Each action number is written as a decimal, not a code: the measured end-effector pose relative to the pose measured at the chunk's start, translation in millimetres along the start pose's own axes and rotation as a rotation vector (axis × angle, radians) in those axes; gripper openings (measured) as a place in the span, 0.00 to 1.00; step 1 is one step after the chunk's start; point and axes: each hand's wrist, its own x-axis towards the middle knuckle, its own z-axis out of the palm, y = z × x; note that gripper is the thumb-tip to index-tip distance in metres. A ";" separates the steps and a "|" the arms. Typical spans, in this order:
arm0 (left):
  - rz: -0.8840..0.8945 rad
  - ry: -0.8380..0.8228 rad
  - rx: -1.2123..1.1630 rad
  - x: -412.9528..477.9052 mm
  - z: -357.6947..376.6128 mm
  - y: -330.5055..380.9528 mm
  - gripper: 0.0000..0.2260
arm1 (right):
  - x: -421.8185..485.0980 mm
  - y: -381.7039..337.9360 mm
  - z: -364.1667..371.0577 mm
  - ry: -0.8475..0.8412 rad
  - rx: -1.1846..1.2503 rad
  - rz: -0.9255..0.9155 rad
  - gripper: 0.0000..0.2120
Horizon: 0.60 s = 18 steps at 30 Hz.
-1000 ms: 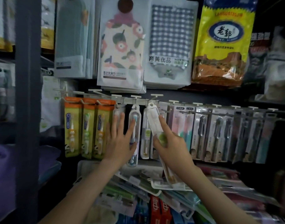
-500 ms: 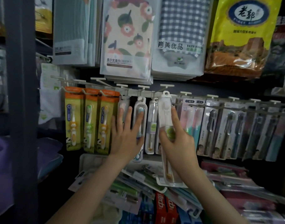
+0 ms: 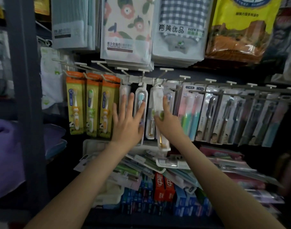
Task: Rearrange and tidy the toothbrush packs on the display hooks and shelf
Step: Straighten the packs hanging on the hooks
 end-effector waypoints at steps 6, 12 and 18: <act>-0.005 -0.058 -0.038 -32.7 -12.1 14.1 0.34 | 6.7 15.3 14.6 -0.064 0.008 0.005 0.39; 0.005 -0.160 -0.064 -89.3 -9.7 28.7 0.37 | -49.8 43.7 26.4 -0.056 -0.010 -0.105 0.28; 0.026 -0.288 -0.086 -138.8 -10.6 41.7 0.34 | -76.5 119.0 30.7 -0.419 -0.394 0.062 0.28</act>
